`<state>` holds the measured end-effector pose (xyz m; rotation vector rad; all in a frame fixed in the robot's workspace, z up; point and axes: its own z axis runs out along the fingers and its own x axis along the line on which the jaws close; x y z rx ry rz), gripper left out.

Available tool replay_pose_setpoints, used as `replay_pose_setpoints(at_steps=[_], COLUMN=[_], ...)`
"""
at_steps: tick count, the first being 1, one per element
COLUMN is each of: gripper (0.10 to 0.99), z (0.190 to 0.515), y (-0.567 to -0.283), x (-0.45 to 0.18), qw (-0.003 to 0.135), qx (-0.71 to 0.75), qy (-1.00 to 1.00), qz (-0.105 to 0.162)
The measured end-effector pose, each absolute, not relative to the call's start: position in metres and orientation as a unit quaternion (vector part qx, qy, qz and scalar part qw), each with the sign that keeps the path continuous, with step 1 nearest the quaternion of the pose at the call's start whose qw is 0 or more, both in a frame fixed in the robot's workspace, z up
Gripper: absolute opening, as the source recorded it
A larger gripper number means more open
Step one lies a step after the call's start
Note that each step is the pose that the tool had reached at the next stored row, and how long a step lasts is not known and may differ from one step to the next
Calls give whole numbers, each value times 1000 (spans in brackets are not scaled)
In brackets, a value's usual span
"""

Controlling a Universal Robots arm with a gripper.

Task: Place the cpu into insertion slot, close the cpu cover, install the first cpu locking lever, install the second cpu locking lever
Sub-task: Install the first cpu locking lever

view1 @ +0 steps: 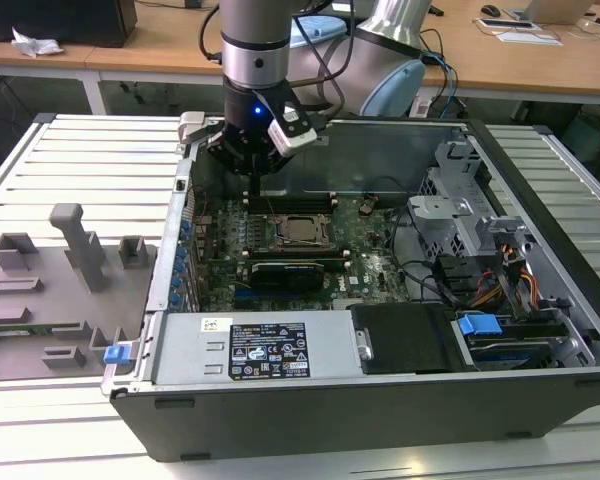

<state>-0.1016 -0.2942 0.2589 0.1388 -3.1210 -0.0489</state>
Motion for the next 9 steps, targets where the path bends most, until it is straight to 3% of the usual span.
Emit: replay_pose_setpoints(at_steps=[9], gripper=[106], z=[259], y=[-294], x=[-91], qw=[9], qx=[44], qy=[-999], qz=[-15])
